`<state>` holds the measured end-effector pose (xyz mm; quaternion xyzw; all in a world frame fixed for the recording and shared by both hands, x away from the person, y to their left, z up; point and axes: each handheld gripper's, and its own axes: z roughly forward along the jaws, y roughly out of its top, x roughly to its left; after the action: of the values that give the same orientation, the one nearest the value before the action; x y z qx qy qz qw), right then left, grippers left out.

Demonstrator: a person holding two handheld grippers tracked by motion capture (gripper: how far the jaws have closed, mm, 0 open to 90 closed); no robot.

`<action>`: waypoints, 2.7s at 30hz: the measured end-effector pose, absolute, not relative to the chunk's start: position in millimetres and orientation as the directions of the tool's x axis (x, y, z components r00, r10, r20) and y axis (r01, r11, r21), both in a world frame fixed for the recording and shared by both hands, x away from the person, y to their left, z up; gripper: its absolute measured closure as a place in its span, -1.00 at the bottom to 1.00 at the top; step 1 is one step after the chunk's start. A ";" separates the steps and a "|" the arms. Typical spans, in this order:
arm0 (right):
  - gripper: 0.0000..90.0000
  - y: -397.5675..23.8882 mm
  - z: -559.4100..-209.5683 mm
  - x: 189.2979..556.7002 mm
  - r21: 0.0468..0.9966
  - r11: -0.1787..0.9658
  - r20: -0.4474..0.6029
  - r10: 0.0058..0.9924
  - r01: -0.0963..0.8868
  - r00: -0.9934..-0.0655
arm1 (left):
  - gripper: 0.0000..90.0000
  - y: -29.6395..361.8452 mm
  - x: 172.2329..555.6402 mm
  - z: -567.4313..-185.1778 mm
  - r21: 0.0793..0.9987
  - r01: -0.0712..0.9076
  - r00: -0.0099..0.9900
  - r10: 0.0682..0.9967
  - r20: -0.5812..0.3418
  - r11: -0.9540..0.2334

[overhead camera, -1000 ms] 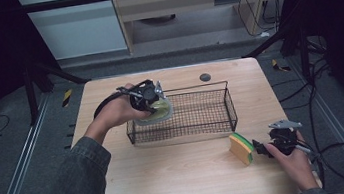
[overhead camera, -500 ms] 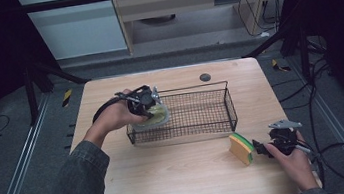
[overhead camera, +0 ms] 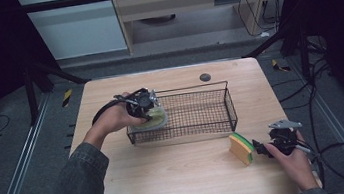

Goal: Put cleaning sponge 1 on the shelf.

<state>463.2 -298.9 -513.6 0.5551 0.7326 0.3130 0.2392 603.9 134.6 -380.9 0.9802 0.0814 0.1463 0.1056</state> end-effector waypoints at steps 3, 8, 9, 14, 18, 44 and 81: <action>-0.99 -298.8 -513.6 463.2 0.724 0.188 -0.003 0.963 0.664 -0.269 | 0.56 134.7 604.9 -385.7 0.228 0.132 0.946 0.192 0.262 -0.965; -0.99 -298.9 -513.6 463.2 0.724 0.187 -0.003 0.963 0.664 -0.269 | 0.56 135.1 607.5 -389.2 0.230 0.137 0.946 0.196 0.257 -0.964; -0.99 -298.9 -513.6 463.2 0.724 0.188 -0.003 0.963 0.664 -0.269 | 0.56 135.2 608.3 -390.3 0.231 0.140 0.946 0.199 0.255 -0.963; -0.99 -298.8 -513.6 463.2 0.724 0.187 -0.002 0.963 0.664 -0.269 | 0.56 134.7 609.3 -394.6 0.229 0.141 0.949 0.198 0.246 -0.963; -0.99 -298.8 -513.6 463.2 0.724 0.187 -0.003 0.963 0.664 -0.269 | 0.56 134.0 609.6 -397.5 0.233 0.146 0.950 0.202 0.239 -0.961; -0.99 -298.8 -513.6 463.1 0.724 0.187 -0.003 0.963 0.664 -0.269 | 0.31 139.7 606.0 -384.0 0.307 0.195 0.933 0.273 0.236 -0.932; -0.99 -298.5 -513.5 462.9 0.725 0.183 0.000 0.964 0.664 -0.266 | -0.79 156.0 533.0 -357.0 0.549 0.262 0.788 0.504 0.352 -0.793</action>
<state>462.9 -298.5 -513.5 0.5569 0.7310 0.3137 0.2389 533.0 156.0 -357.0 0.9137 0.2096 0.2486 0.2436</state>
